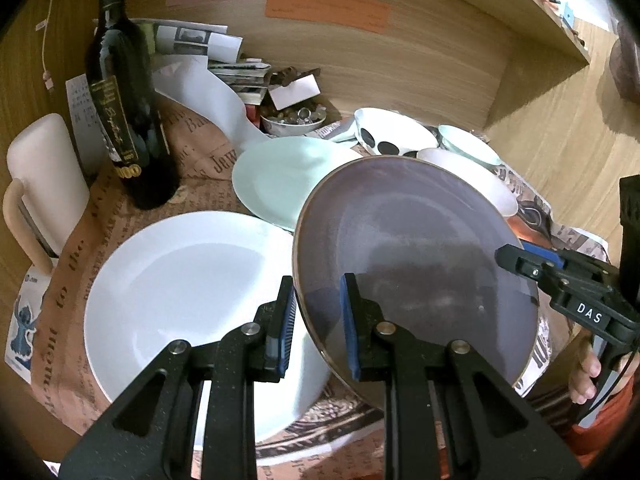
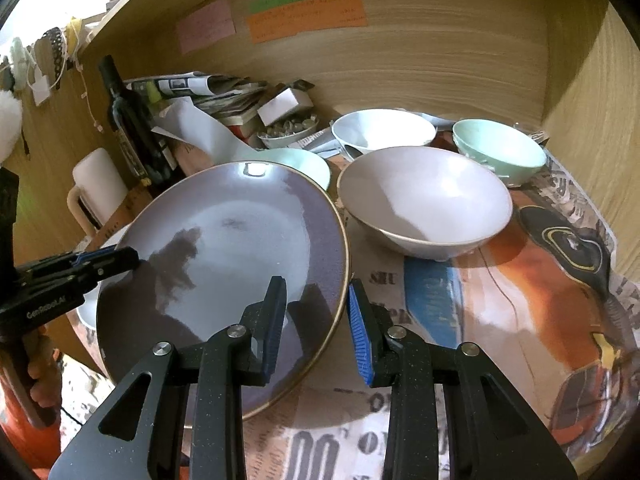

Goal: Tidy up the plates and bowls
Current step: 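Lift the dark brown plate off the white plate with both tools, then lower the dark brown plate onto the newspaper and open both tools, then move both tools to the white plate and close on its rim, then lift the white plate with both tools and carry it over the dark plate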

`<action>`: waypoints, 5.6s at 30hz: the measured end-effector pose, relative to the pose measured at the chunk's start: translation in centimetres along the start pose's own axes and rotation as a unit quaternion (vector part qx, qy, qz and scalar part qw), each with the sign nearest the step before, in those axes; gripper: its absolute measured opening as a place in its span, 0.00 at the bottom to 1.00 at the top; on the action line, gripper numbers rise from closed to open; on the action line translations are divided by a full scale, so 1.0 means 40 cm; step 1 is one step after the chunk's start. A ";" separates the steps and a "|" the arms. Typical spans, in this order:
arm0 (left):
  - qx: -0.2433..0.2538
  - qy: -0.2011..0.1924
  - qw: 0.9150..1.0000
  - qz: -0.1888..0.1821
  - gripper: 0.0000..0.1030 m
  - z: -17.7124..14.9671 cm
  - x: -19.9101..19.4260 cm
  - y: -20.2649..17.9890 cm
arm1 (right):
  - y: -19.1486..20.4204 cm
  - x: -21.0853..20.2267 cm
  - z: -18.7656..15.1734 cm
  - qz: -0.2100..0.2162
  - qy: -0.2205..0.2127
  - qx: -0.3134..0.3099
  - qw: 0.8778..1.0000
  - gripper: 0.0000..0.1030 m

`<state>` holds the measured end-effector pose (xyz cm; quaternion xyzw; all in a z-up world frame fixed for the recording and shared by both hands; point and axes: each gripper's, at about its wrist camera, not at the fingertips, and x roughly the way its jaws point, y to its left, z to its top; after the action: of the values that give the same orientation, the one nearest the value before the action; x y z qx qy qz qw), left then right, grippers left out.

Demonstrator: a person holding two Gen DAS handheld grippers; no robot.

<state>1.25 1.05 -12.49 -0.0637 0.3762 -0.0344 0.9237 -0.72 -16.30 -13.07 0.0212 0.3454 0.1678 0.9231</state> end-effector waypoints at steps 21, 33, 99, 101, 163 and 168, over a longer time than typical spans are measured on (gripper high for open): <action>0.016 0.040 0.999 -0.008 0.21 -0.055 0.058 -0.072 | -0.057 0.011 -0.067 -0.026 0.056 -0.012 0.998 0.27; 0.027 0.061 0.998 -0.023 0.21 -0.054 0.102 -0.114 | -0.109 0.015 -0.081 -0.038 0.068 0.010 0.997 0.28; -0.049 -0.069 0.988 0.127 0.99 -0.082 -0.111 0.272 | 0.279 0.097 0.026 0.060 -0.018 -0.080 0.995 0.80; -0.057 -0.061 0.989 0.122 0.99 -0.087 -0.099 0.297 | 0.291 0.116 0.026 0.058 -0.007 -0.083 0.995 0.71; -0.061 -0.023 0.997 0.042 0.32 -0.075 -0.082 0.321 | 0.319 0.175 0.054 0.046 0.037 -0.045 0.997 0.26; -0.048 -0.038 0.998 0.035 0.32 -0.049 -0.091 0.277 | 0.293 0.134 0.064 0.037 0.018 -0.045 0.998 0.26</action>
<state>-2.53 12.23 -12.95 -0.0958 0.3439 0.0179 0.9339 1.24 -3.32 -12.69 -0.0109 0.3529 0.2181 0.9098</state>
